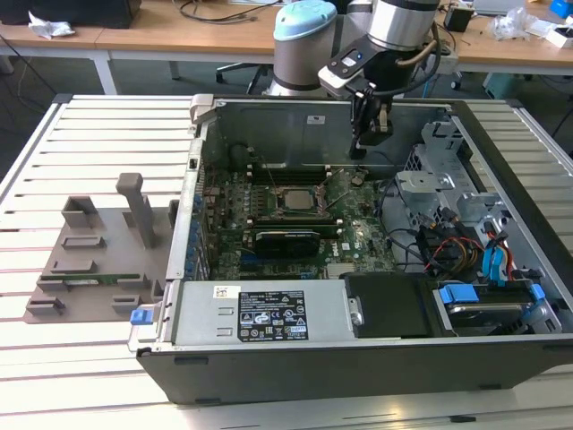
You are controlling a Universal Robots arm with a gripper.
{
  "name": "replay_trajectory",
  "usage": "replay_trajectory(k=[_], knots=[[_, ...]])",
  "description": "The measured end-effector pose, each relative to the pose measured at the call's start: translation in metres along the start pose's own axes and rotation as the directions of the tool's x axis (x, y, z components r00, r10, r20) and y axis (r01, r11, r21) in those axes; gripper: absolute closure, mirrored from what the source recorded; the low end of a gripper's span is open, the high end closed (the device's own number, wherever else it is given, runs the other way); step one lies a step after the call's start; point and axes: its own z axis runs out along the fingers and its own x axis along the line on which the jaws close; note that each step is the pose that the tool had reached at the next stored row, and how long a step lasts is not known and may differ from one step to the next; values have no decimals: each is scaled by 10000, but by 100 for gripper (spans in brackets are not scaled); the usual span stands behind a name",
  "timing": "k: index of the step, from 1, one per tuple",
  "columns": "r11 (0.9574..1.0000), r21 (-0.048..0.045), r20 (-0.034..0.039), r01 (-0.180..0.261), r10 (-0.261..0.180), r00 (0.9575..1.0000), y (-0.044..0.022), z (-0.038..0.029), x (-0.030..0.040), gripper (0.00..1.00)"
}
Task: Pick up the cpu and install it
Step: 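Close the cpu cover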
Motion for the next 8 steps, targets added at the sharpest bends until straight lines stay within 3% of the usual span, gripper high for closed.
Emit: replay_trajectory(k=[8], knots=[[10000,0,0,1,-1,10000,41,28,2,89]])
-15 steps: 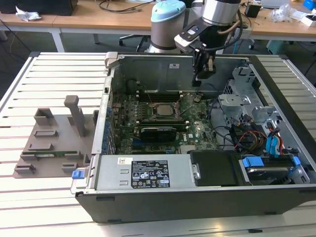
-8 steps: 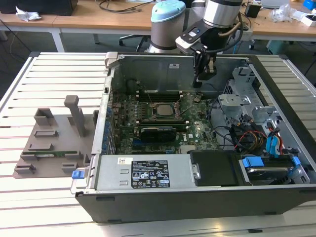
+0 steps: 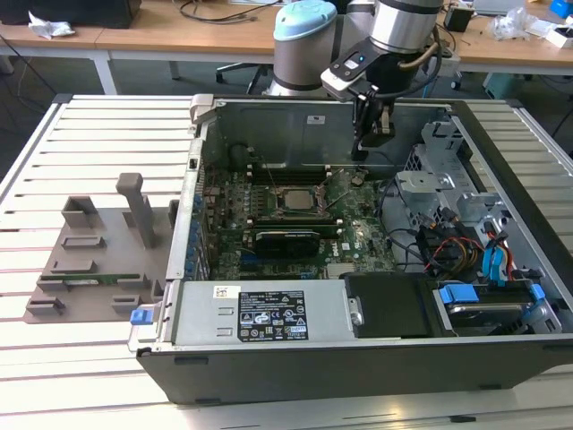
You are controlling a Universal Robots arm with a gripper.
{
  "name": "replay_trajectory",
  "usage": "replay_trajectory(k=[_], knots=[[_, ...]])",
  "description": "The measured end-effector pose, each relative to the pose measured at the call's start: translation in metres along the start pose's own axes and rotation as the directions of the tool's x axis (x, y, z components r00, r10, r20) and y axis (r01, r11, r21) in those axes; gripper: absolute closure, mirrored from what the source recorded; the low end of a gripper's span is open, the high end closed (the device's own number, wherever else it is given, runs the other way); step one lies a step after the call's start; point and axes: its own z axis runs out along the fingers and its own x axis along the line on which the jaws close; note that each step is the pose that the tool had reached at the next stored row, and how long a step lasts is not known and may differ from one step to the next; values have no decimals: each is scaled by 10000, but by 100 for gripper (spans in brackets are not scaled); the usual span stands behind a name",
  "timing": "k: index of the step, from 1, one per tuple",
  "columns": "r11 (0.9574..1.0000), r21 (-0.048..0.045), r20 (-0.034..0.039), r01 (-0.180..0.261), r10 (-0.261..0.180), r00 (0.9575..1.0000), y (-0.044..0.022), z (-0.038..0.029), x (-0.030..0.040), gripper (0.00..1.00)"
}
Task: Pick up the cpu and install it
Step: 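Close the cpu cover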
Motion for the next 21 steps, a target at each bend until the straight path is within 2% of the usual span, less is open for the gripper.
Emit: replay_trajectory(k=[12,21], knots=[[10000,1,0,2,-2,10000,92,53,7,89],[10000,2,4,67,-67,10000,109,206,16,89]])
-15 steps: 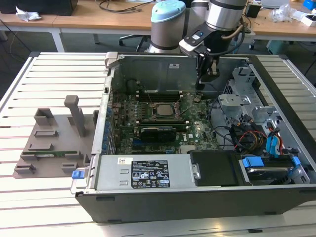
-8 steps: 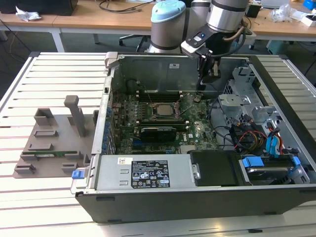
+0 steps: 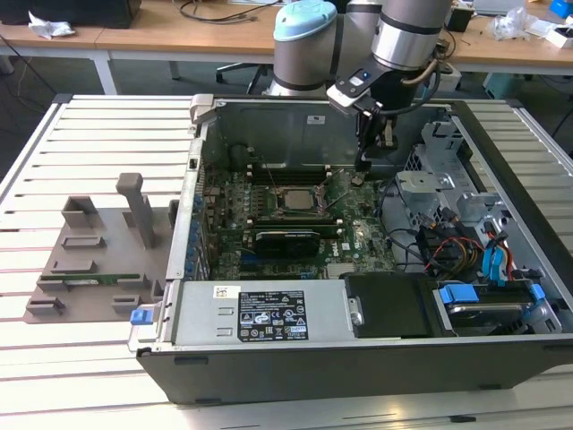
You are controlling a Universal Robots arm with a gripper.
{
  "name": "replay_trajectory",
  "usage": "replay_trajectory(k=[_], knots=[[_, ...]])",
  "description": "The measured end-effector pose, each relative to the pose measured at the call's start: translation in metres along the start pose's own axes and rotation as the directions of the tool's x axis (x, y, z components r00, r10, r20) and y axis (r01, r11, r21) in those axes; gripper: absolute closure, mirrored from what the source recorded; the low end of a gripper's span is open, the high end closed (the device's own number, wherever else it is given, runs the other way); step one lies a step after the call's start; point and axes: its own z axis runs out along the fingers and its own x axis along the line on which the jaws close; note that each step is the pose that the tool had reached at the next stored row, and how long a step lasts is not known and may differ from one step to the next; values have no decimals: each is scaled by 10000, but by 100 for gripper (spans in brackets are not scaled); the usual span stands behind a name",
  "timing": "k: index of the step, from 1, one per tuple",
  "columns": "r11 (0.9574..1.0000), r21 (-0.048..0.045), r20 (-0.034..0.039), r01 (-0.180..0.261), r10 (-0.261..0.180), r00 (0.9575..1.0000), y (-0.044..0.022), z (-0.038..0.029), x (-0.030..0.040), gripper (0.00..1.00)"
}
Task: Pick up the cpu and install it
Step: 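Close the cpu cover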
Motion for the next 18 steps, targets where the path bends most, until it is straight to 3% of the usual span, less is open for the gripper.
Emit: replay_trajectory(k=[6,7,8,9,10,14,18], knots=[[9954,-53,68,952,-952,9954,5,42,3,89],[9953,-59,32,965,-965,9953,5,45,2,89],[9952,-70,-60,974,-974,9952,5,47,3,89],[9950,-95,-265,992,-994,9947,6,52,3,89],[9949,-104,-326,1007,-1010,9943,6,57,3,89],[9932,-110,-310,1162,-1165,9927,10,93,5,89],[9930,-109,-310,1176,-1179,9925,8,194,7,89]])
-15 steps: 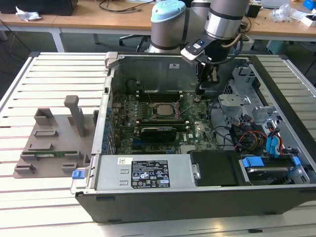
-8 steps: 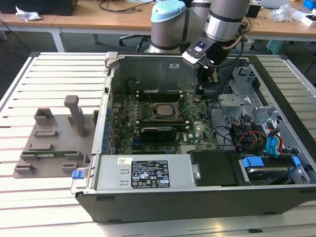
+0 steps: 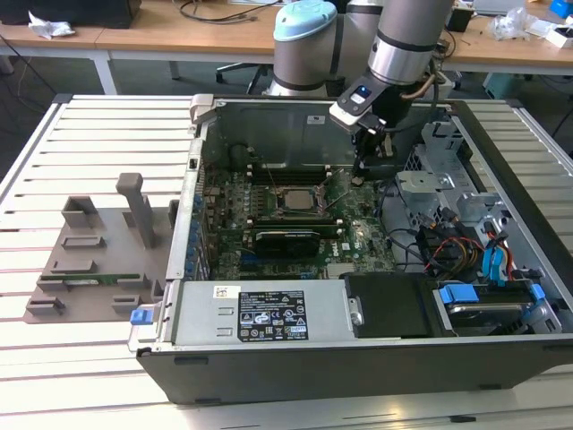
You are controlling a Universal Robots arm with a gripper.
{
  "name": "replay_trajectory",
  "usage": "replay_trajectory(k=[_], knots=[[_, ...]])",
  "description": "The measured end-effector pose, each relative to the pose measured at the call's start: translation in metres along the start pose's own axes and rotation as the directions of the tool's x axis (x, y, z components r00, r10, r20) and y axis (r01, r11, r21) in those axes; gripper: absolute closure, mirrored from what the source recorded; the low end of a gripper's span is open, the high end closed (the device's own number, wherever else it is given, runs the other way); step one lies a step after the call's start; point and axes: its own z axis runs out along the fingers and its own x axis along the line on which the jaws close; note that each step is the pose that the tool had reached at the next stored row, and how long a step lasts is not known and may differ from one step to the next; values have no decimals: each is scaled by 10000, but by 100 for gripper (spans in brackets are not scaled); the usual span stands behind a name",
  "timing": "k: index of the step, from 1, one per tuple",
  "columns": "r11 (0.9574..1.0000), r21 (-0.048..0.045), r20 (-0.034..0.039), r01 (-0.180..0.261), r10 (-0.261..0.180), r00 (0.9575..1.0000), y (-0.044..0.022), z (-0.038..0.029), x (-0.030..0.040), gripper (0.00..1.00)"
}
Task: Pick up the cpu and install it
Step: 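Close the cpu cover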
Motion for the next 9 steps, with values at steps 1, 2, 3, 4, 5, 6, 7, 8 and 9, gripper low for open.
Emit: replay_trajectory(k=[1,2,3,4,5,6,7,8,9], knots=[[10000,0,-1,1,-1,10000,-8,12,0,89],[10000,0,2,0,0,10000,-30,21,-8,89],[10000,0,2,1,-1,10000,-48,26,-19,89],[10000,-1,2,1,-1,10000,-60,29,-28,89],[10000,0,0,1,-1,10000,-79,33,-37,89],[10000,0,1,0,0,10000,-102,35,-45,89],[10000,0,1,0,0,10000,-123,37,-49,89],[10000,0,2,0,0,10000,-148,38,-49,89],[10000,0,4,0,0,10000,-159,38,-49,89]])
